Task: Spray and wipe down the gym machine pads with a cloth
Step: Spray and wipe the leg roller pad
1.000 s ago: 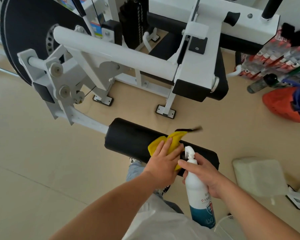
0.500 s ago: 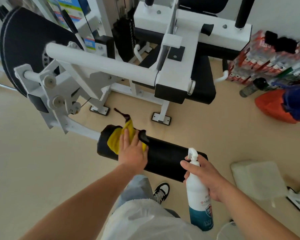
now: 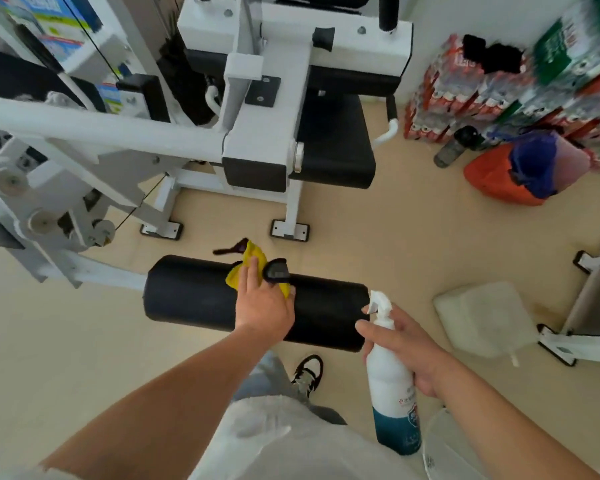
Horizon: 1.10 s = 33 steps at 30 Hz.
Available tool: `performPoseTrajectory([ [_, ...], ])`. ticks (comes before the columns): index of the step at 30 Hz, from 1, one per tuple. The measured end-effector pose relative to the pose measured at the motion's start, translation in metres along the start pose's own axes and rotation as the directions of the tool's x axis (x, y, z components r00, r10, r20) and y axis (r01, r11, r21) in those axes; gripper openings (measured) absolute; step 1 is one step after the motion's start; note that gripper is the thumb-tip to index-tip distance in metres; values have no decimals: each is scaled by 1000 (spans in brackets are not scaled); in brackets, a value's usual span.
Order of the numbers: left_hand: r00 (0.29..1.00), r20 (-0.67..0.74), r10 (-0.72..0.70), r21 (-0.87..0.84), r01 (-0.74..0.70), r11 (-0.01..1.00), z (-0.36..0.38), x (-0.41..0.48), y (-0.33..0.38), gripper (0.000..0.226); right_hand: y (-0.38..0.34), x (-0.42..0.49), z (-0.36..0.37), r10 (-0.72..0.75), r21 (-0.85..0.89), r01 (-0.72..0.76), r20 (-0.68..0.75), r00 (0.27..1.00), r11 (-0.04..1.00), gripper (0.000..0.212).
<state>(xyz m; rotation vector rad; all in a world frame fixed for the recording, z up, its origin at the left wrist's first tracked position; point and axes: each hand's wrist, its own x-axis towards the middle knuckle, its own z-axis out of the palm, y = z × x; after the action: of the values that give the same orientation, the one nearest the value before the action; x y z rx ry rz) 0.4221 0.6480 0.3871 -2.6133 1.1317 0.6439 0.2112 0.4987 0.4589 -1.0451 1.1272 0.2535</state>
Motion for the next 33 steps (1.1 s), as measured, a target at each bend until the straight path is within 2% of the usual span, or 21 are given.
performPoseTrajectory([
  [1,999,25,35,0,-35,999,-1,-5,19,66,1,-1,1,-1,4,1,0,1000,1000,41],
  [3,962,39,272,34,-273,961,0,-20,60,62,5,-4,0,-9,17,9,-9,1000,1000,44],
  [6,778,117,618,76,-627,775,5,-39,102,66,5,-9,-5,-21,16,21,-15,1000,1000,52],
  [8,692,109,714,99,-722,685,9,-34,99,66,2,-11,-7,-17,8,17,-11,1000,1000,53],
  [9,680,80,729,100,-733,673,9,-27,89,67,0,-11,-6,-16,-2,16,-7,1000,1000,54],
  [10,699,42,714,95,-714,694,8,-17,76,67,-3,-11,-6,-19,-10,19,-5,1000,1000,55],
  [11,761,7,649,78,-648,758,6,-7,56,67,-5,-9,-4,-20,-15,20,2,1000,1000,55],
  [13,913,-41,406,11,-406,914,0,14,6,63,-11,-3,3,-10,-28,11,16,1000,1000,50],
  [14,960,-55,276,-22,-278,960,-3,23,-23,59,-13,0,7,-1,-38,2,21,1000,999,50],
  [16,997,-24,73,-86,-75,993,-6,32,-85,55,-18,8,19,6,-64,-3,44,999,998,59],
  [18,1000,-14,-27,-99,26,995,-6,29,-135,58,-22,16,34,15,-94,-7,86,996,996,63],
  [20,996,-70,-62,-142,51,989,-5,14,-153,62,-27,23,50,33,-131,-16,128,991,991,54],
  [23,963,-232,-136,-288,65,955,3,-19,-140,56,-31,32,74,65,-183,-36,156,986,982,42],
  [27,918,-258,-302,-471,154,869,13,-49,-124,44,-29,46,98,119,-256,-68,192,974,964,48],
  [33,925,-273,-266,-516,93,851,25,-57,-139,50,-22,61,125,173,-330,-99,204,964,939,52],
])
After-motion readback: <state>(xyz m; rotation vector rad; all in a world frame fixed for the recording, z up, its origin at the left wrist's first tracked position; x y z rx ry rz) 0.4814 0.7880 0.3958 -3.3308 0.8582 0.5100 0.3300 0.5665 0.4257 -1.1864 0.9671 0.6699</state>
